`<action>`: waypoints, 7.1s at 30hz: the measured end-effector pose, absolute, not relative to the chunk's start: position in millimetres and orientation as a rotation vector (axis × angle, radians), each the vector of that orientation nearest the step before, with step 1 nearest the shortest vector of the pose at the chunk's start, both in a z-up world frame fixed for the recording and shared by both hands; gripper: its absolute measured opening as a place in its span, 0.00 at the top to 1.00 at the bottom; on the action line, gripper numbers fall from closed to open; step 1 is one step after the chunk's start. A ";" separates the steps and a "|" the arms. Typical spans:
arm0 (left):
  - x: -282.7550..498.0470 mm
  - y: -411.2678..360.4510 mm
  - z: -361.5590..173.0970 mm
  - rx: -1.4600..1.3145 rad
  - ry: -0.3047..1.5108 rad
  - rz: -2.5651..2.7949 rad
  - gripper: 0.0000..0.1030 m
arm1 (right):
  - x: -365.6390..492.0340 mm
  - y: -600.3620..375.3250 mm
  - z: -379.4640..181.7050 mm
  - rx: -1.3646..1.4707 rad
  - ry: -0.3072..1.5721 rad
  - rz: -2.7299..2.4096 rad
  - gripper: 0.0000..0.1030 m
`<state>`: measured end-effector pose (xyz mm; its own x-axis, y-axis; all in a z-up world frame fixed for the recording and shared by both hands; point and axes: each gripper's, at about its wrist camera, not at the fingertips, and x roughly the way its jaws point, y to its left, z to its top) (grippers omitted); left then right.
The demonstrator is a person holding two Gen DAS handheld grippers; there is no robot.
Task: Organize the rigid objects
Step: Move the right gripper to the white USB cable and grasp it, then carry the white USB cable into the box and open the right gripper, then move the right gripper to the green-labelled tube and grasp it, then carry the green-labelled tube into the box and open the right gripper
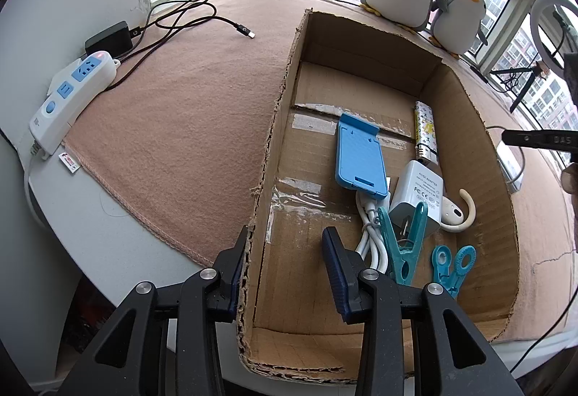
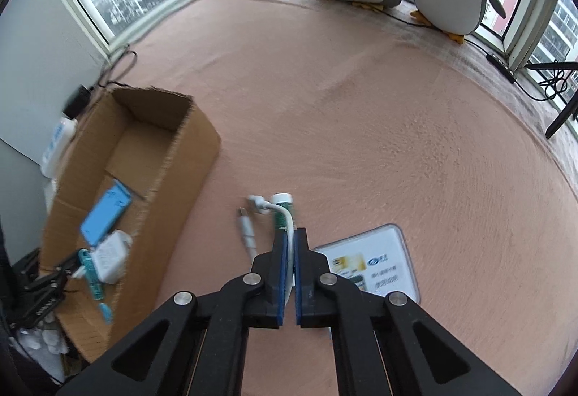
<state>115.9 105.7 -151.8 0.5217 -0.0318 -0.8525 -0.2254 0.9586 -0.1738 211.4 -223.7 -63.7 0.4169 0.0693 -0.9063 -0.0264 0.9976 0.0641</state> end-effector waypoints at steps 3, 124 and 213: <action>115.7 105.5 -151.9 -0.278 1.019 0.117 0.61 | 204.9 -219.7 -54.6 0.058 1.112 0.073 0.97; 116.8 103.9 -150.7 -0.276 1.018 0.121 0.61 | 242.6 -205.8 -103.6 -0.076 1.220 0.051 0.71; 117.5 101.8 -152.8 -0.276 1.016 0.122 0.61 | 236.4 -61.2 -68.4 0.002 1.056 0.265 0.64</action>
